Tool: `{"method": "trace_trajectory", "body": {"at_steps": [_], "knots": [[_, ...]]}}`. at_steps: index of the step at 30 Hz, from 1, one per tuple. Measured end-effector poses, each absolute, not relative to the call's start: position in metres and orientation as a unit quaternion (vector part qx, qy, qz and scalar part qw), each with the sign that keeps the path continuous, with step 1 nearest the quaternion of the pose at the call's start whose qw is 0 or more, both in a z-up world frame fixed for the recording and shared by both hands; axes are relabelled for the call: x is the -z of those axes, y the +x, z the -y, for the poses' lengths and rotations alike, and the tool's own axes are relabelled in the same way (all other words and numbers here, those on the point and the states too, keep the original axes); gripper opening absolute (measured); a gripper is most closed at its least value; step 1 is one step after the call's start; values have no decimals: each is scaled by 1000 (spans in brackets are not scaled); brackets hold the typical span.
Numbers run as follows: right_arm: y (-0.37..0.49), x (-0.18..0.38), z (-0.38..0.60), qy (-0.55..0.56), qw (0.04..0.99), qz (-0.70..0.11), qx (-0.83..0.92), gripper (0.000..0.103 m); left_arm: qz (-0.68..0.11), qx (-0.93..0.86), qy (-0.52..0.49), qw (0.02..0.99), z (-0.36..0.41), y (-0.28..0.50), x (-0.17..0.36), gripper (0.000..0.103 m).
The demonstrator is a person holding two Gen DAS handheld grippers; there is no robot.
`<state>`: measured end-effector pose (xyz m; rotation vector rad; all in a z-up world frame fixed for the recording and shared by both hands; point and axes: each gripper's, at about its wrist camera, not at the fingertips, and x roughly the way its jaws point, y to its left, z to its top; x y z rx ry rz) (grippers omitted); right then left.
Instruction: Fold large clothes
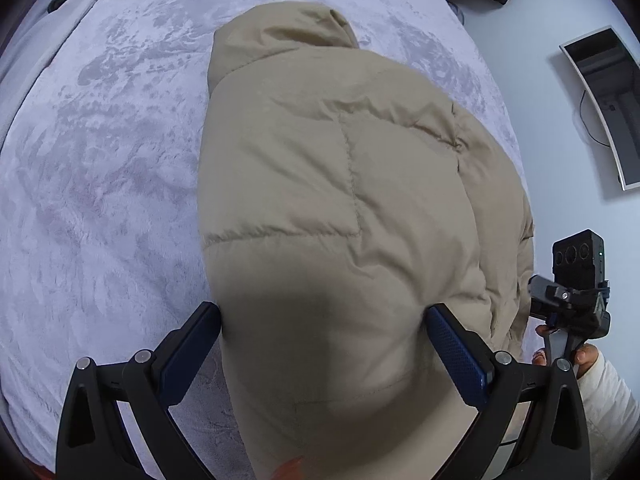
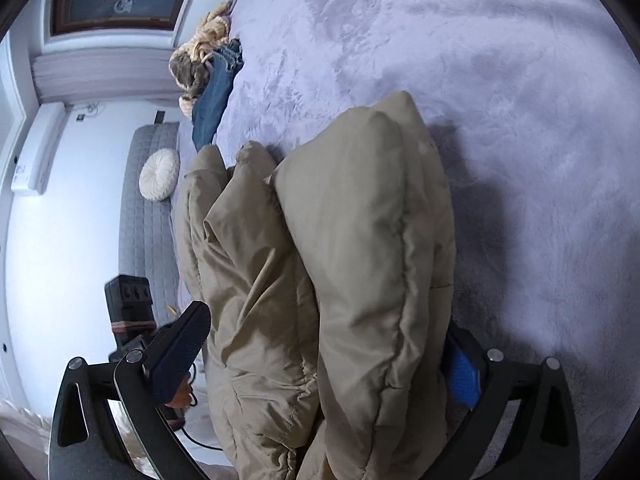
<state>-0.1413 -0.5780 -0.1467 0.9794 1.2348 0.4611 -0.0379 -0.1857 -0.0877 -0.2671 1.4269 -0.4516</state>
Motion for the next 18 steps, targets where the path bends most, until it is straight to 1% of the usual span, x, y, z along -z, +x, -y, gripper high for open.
{"method": "trace_trajectory", "body": {"at_steps": [4, 7, 12, 16, 18], "knots": [[-129, 147, 563, 382, 681, -587, -212, 103, -628, 231, -164, 725, 166, -17, 88, 103], [-122, 154, 555, 370, 672, -603, -217, 103, -639, 258, -202, 695, 153, -3, 113, 103], [-105, 166, 538, 365, 648, -622, -245, 103, -649, 315, -302, 623, 147, 9, 159, 103], [-91, 181, 526, 361, 640, -631, -250, 103, -651, 323, -331, 602, 154, 13, 177, 103], [-88, 186, 525, 370, 635, -632, -247, 103, -658, 311, -315, 609, 163, 13, 175, 103]]}}
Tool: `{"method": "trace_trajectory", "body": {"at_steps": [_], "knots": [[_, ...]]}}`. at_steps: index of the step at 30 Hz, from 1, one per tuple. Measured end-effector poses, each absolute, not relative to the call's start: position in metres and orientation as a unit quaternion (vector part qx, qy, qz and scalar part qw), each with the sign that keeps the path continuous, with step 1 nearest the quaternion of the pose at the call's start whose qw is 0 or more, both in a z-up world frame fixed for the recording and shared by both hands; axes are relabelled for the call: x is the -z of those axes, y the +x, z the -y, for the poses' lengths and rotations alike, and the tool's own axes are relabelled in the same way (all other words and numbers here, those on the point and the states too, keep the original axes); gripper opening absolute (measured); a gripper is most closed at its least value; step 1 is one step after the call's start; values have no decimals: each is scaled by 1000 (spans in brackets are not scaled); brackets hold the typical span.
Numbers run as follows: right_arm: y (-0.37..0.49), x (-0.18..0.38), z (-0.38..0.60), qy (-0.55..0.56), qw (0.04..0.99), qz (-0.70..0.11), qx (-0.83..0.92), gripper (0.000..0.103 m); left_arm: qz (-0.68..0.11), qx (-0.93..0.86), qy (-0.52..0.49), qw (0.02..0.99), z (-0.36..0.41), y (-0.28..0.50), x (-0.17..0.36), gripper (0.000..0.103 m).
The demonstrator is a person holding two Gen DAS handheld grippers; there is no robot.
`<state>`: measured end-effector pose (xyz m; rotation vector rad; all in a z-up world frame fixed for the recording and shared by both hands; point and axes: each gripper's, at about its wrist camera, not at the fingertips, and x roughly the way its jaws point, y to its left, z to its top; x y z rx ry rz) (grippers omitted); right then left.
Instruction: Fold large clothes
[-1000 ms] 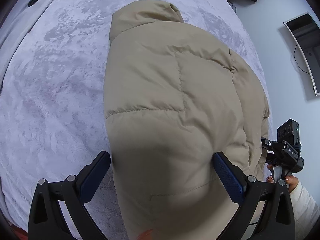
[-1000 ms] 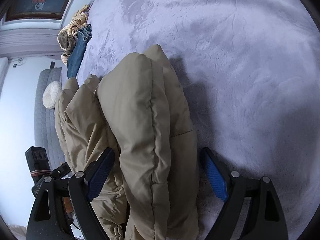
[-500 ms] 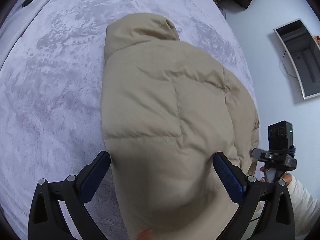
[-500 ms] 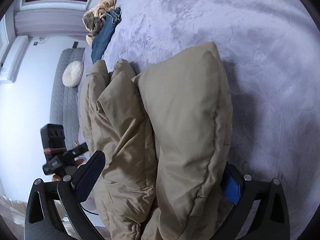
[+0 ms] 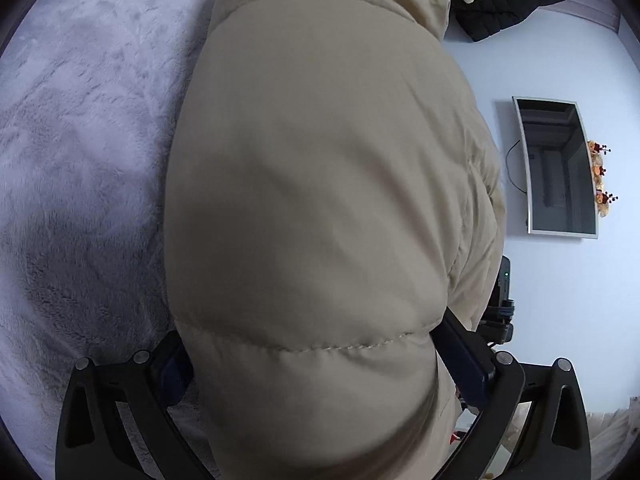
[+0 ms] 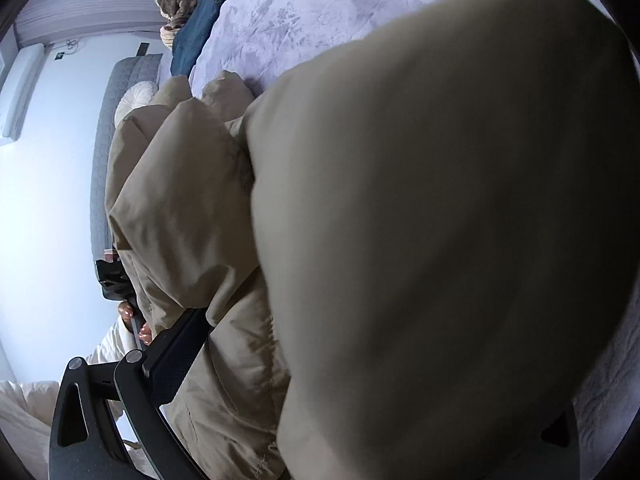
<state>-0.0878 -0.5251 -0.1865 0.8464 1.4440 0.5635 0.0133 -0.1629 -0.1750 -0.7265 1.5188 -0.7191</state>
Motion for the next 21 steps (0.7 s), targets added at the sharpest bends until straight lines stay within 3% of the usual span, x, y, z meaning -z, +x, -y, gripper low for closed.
{"method": "trace_trajectory", "body": {"at_steps": [3, 6, 10, 13, 21], "knots": [[-88, 185, 522, 370, 636, -634, -237, 103, -659, 288, -243, 651, 185, 12, 155, 103], [-90, 182, 522, 379, 632, -640, -217, 99, -651, 267, -179, 688, 206, 8, 132, 95], [-95, 172, 525, 395, 632, -633, -211, 63, -638, 254, -144, 712, 219, 5, 107, 82], [-99, 159, 525, 402, 633, -623, -223, 50, -631, 253, -128, 722, 226, 5, 89, 80], [-85, 121, 501, 397, 648, -599, -251, 50, -600, 240, -119, 754, 206, 20, 47, 79]]}}
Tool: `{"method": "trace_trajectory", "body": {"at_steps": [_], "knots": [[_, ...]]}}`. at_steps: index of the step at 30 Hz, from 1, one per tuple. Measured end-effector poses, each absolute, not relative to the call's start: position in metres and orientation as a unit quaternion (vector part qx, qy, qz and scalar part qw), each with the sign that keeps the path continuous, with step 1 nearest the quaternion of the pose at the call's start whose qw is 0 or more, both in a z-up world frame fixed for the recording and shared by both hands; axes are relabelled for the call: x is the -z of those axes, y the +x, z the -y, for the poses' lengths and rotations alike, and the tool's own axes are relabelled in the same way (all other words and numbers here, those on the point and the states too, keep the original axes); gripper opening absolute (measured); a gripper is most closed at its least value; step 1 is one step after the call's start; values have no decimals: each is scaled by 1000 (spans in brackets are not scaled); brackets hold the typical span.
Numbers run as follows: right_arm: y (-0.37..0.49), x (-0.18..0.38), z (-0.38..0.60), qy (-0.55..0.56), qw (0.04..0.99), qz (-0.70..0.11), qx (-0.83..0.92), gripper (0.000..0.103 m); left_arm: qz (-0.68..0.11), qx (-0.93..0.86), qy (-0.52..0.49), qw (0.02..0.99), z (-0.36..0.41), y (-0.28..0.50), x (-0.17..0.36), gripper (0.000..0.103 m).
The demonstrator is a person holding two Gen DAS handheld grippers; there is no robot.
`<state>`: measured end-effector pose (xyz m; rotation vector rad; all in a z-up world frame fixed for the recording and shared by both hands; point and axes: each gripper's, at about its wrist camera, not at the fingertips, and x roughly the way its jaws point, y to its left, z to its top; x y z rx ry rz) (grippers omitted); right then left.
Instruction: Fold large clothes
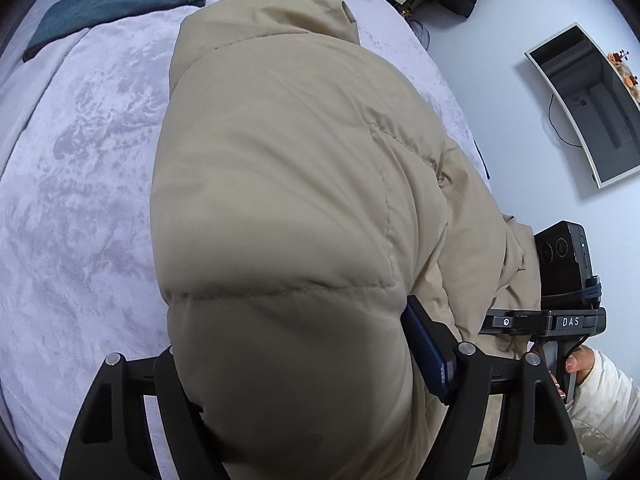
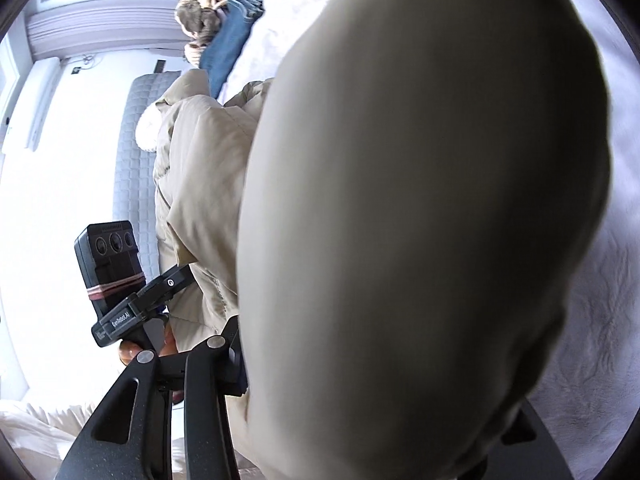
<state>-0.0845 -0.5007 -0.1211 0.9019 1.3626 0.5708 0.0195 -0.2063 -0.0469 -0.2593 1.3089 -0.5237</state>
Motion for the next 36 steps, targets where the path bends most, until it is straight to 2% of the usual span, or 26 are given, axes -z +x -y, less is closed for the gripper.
{"method": "trace_trajectory", "body": {"at_steps": [12, 19, 27, 33, 36], "knots": [[-7, 94, 390, 387, 677, -573, -252, 50, -582, 219, -105, 776, 93, 100, 34, 80], [50, 109, 307, 381, 678, -576, -252, 50, -583, 183, -98, 786, 12, 145, 68, 80], [100, 129, 258, 349, 685, -595, -234, 50, -592, 158, -137, 779, -27, 167, 113, 81], [115, 116, 257, 329, 691, -615, -191, 63, -586, 156, -134, 784, -29, 159, 116, 85], [107, 105, 260, 300, 712, -612, -167, 66, -586, 151, -135, 784, -29, 154, 115, 86]]}}
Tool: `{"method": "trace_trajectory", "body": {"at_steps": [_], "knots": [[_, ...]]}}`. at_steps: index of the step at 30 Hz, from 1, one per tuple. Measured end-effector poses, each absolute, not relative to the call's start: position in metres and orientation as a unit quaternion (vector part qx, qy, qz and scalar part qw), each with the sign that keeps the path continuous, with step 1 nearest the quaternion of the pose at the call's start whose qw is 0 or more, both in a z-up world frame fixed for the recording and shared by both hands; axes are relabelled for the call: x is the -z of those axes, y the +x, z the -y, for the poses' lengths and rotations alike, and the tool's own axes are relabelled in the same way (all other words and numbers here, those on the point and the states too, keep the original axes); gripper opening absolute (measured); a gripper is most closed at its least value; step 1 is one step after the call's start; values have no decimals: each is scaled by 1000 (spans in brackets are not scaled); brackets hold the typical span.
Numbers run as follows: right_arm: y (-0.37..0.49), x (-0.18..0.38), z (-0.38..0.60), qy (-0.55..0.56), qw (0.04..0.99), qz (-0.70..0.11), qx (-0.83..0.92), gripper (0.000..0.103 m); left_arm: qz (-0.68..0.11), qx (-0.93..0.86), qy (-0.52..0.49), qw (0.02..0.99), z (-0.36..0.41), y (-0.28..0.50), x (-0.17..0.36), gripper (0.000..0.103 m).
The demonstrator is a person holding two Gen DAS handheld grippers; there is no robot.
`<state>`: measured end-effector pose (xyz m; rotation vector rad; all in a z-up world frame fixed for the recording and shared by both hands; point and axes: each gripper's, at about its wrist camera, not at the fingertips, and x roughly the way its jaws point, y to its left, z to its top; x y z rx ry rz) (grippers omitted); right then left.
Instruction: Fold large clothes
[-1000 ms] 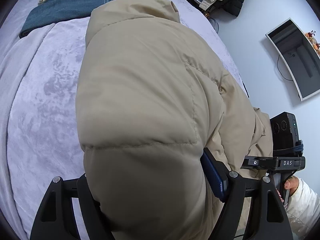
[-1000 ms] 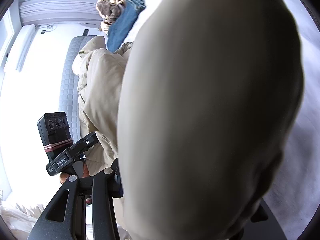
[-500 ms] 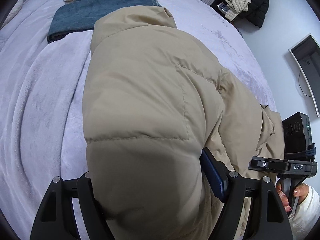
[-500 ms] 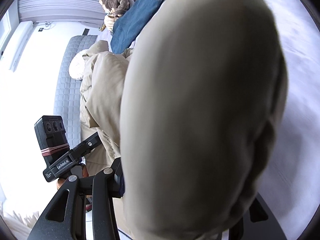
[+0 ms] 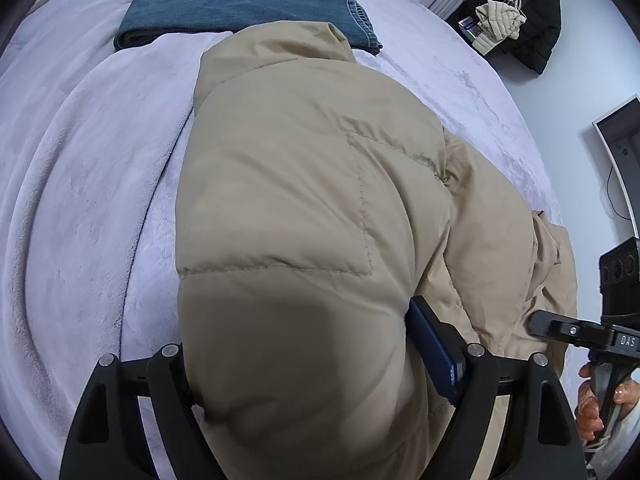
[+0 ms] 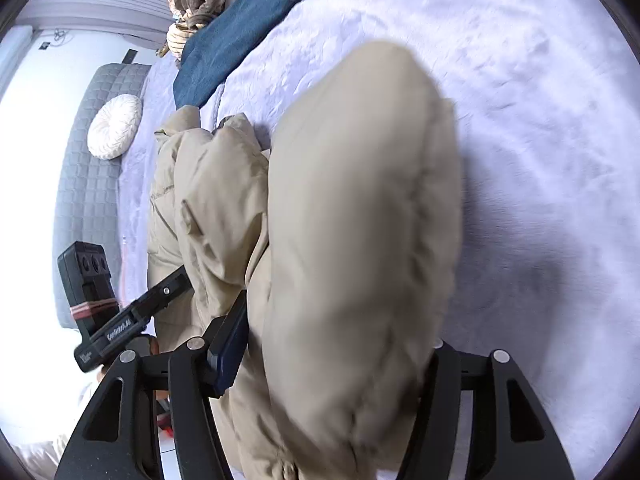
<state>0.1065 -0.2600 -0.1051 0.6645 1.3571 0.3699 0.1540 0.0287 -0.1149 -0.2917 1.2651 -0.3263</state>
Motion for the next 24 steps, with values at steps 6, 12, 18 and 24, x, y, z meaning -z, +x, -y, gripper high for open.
{"method": "trace_trajectory", "body": {"at_steps": [6, 12, 18, 24], "knots": [[78, 40, 306, 245, 777, -569, -112, 66, -586, 140, -139, 786, -32, 148, 116, 88], [79, 19, 306, 249, 788, -540, -160, 66, -585, 117, -125, 793, -31, 149, 107, 91], [100, 62, 299, 293, 757, -569, -133, 66, -494, 88, -130, 855, -60, 152, 62, 91], [127, 80, 288, 335, 751, -553, -132, 7, -520, 97, -112, 842, -43, 185, 88, 77]]}}
